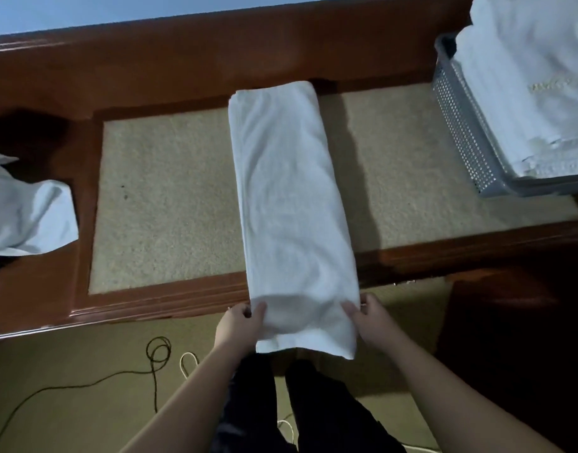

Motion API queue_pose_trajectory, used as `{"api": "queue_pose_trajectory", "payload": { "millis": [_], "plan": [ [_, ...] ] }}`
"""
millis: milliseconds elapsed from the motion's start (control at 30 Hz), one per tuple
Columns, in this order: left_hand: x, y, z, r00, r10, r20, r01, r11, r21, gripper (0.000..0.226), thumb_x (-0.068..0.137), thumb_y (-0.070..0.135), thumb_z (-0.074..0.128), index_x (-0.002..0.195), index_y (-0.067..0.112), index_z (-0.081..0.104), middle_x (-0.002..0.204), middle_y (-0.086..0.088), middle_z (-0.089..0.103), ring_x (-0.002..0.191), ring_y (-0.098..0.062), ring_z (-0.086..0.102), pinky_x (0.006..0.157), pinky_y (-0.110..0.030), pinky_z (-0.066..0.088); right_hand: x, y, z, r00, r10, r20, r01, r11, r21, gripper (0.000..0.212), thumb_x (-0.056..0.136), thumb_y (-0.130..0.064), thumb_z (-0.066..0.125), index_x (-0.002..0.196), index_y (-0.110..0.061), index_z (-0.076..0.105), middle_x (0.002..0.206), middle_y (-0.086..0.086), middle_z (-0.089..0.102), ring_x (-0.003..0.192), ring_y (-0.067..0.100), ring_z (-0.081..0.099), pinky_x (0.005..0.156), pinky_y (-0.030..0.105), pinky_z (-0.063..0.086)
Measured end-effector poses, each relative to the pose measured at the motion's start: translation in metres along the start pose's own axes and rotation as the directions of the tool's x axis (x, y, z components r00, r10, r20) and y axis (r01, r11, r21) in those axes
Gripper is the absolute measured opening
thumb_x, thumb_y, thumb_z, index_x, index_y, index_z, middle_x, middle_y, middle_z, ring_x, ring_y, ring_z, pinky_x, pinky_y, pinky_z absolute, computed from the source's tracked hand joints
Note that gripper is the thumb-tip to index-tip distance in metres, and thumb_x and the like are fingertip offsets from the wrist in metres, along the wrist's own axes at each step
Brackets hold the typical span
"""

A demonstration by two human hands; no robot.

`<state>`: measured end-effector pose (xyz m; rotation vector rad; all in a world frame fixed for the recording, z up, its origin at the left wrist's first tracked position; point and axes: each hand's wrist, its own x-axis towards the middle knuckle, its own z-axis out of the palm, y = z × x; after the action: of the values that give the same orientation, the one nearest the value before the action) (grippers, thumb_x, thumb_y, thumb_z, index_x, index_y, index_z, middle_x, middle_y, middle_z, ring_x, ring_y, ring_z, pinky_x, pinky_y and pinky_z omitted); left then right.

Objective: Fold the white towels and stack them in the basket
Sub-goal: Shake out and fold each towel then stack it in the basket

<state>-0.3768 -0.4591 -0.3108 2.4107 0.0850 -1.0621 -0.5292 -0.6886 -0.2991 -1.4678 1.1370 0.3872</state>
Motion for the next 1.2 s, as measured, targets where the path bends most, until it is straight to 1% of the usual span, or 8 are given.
{"api": "queue_pose_trajectory", "payload": {
  "millis": [133, 300, 467, 633, 867, 967, 1067, 1200],
  "plan": [
    [0.004, -0.004, 0.003, 0.991, -0.084, 0.103, 0.107, 0.962, -0.252, 0.047, 0.088, 0.057, 0.071, 0.114, 0.019, 0.06, 0.112, 0.003, 0.069, 0.094, -0.015, 0.065, 0.078, -0.035, 0.054, 0.005, 0.007, 0.0, 0.999, 0.005, 0.048, -0.008, 0.998, 0.06, 0.048, 0.097, -0.039, 0.072, 0.134, -0.018, 0.051, 0.125, 0.002, 0.068, 0.104, 0.018, 0.07, 0.082, 0.035, 0.06],
    [0.017, -0.011, 0.008, 0.929, -0.09, 0.36, 0.303, 0.745, -0.595, 0.111, 0.055, 0.082, 0.086, 0.141, 0.018, 0.059, 0.132, 0.004, 0.07, 0.121, -0.019, 0.067, 0.105, -0.044, 0.052, 0.0, 0.004, 0.009, 0.998, -0.028, 0.052, 0.014, 0.967, 0.256, 0.045, 0.102, -0.056, 0.056, 0.132, -0.024, 0.066, 0.121, -0.006, 0.076, 0.109, 0.013, 0.074, 0.099, 0.04, 0.058],
    [-0.008, -0.008, 0.023, 0.902, 0.021, 0.43, 0.326, 0.621, -0.713, 0.07, 0.081, 0.058, 0.083, 0.136, 0.021, 0.063, 0.13, -0.004, 0.072, 0.124, -0.03, 0.067, 0.113, -0.052, 0.048, -0.009, 0.003, 0.007, 0.987, -0.032, 0.158, -0.035, 0.913, 0.407, 0.034, 0.104, -0.041, 0.06, 0.131, -0.019, 0.064, 0.122, 0.004, 0.076, 0.114, 0.025, 0.073, 0.104, 0.05, 0.055],
    [-0.023, -0.015, 0.02, 0.935, 0.047, 0.351, 0.261, 0.578, -0.773, 0.06, 0.08, 0.038, 0.088, 0.127, 0.005, 0.07, 0.121, -0.019, 0.075, 0.113, -0.039, 0.072, 0.104, -0.057, 0.054, -0.018, 0.001, -0.001, 0.981, -0.055, 0.188, -0.016, 0.933, 0.358, 0.048, 0.089, -0.034, 0.077, 0.131, -0.013, 0.066, 0.119, 0.005, 0.077, 0.111, 0.025, 0.074, 0.105, 0.049, 0.054],
    [-0.052, -0.017, 0.008, 0.933, 0.141, 0.33, 0.151, 0.68, -0.718, 0.064, 0.08, 0.035, 0.088, 0.129, 0.001, 0.064, 0.119, -0.021, 0.075, 0.111, -0.041, 0.072, 0.101, -0.059, 0.055, -0.033, 0.01, -0.015, 0.98, -0.071, 0.188, 0.01, 0.952, 0.306, 0.077, 0.063, -0.048, 0.097, 0.126, -0.015, 0.068, 0.115, 0.004, 0.079, 0.106, 0.023, 0.076, 0.091, 0.037, 0.059],
    [-0.069, -0.016, -0.004, 0.955, 0.11, 0.274, 0.101, 0.749, -0.655, 0.081, 0.069, 0.05, 0.093, 0.128, 0.006, 0.058, 0.116, -0.014, 0.077, 0.106, -0.035, 0.075, 0.098, -0.06, 0.057, -0.043, 0.011, -0.019, 0.989, -0.068, 0.129, 0.04, 0.977, 0.208, 0.052, 0.082, -0.031, 0.087, 0.129, -0.018, 0.066, 0.112, -0.001, 0.079, 0.101, 0.017, 0.077, 0.091, 0.036, 0.06],
    [-0.091, -0.01, -0.017, 0.977, 0.064, 0.204, 0.061, 0.832, -0.552, 0.073, 0.068, 0.053, 0.089, 0.122, 0.016, 0.057, 0.11, -0.007, 0.077, 0.093, -0.025, 0.078, 0.087, -0.052, 0.062, -0.062, 0.008, -0.021, 0.989, -0.124, 0.084, 0.103, 0.969, 0.223, 0.069, 0.083, -0.025, 0.089, 0.141, -0.032, 0.053, 0.118, 0.0, 0.077, 0.102, 0.017, 0.076, 0.093, 0.039, 0.06],
    [-0.124, 0.002, -0.032, 0.988, 0.12, 0.093, -0.057, 0.861, -0.506, 0.057, 0.092, 0.025, 0.079, 0.135, 0.035, 0.043, 0.093, -0.014, 0.075, 0.068, -0.025, 0.075, 0.063, -0.034, 0.061, -0.09, -0.004, -0.027, 0.954, -0.3, 0.024, 0.282, 0.92, 0.271, 0.083, 0.09, 0.006, 0.073, 0.146, -0.049, 0.046, 0.129, 0.001, 0.068, 0.104, 0.018, 0.075, 0.069, 0.036, 0.064]
  ]
}}
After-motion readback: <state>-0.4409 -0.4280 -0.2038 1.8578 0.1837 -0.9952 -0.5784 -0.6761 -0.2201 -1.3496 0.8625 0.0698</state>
